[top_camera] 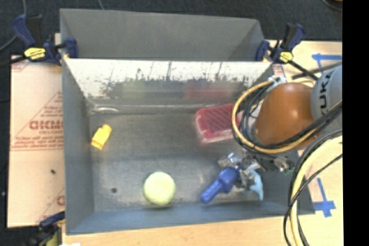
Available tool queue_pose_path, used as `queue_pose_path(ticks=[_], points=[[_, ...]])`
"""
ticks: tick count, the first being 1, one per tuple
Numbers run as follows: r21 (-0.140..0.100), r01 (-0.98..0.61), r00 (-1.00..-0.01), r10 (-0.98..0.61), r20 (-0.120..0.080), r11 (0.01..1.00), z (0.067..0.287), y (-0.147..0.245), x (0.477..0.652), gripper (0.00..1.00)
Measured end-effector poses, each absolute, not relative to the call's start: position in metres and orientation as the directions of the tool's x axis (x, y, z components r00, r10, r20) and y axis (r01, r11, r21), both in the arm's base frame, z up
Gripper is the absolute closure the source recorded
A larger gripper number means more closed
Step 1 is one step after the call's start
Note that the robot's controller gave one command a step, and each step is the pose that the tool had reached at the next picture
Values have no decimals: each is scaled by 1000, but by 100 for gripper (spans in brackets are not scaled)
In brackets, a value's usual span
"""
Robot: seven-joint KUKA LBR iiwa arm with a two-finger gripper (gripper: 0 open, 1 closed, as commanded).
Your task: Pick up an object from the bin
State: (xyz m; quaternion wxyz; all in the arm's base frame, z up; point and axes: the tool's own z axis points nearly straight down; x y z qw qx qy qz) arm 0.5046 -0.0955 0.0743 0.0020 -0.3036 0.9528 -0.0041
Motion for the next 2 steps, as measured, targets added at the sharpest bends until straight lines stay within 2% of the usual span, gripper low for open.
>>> queue_pose_path(ticks=[1, 2], points=[[-7, -579, -816, -579, 0, 816, 78, -95, 504, 100], [0, -577, -817, -577, 5, 817, 96, -94, 501, 100]])
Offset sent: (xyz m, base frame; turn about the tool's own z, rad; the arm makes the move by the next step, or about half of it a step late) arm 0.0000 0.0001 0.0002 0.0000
